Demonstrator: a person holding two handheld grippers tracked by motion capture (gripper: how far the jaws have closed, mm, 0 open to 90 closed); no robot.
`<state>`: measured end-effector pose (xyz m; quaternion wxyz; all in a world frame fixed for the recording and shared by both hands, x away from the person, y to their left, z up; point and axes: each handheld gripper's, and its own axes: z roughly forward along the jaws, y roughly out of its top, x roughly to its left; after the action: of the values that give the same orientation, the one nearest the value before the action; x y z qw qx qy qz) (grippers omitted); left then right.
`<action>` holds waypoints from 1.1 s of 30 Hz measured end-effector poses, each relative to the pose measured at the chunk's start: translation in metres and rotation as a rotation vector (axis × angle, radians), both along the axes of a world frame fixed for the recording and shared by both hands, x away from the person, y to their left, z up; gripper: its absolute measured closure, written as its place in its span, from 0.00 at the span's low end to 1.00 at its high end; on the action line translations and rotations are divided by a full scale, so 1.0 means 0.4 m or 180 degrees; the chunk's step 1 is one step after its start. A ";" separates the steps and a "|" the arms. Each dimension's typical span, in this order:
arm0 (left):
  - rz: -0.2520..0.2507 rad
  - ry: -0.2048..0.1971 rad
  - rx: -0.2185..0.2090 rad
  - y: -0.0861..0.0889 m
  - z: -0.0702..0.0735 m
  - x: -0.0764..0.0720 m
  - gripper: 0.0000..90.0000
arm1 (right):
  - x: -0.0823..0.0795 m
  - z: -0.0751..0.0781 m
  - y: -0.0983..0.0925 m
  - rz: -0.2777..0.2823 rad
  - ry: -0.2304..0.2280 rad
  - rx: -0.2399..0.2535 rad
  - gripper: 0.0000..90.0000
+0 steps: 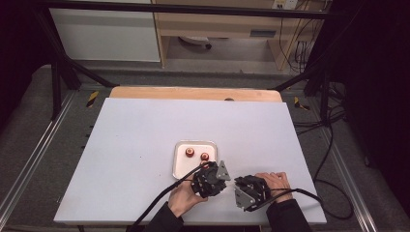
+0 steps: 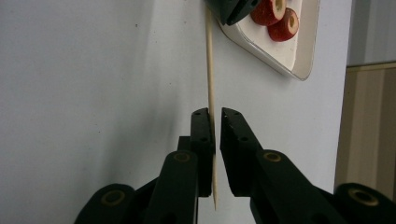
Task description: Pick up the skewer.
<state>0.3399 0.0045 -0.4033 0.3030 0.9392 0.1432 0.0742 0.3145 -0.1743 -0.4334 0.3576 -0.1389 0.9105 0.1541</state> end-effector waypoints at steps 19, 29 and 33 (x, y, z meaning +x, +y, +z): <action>0.0083 0.0144 0.0113 0.023 0.013 0.023 0.80 | -0.010 0.019 0.012 0.0154 -0.0354 -0.0271 0.99; 0.0173 0.0685 0.0391 0.023 0.006 0.065 0.85 | -0.007 0.021 0.035 0.0224 -0.0646 -0.0510 0.99; 0.0128 0.0700 0.0449 0.015 0.008 0.071 0.93 | -0.009 0.019 0.042 0.0239 -0.0691 -0.0566 0.99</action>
<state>0.3684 0.0104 -0.4003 0.2171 0.9576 0.1887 -0.0134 0.3108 -0.1576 -0.4256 0.4343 -0.2199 0.8707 0.0702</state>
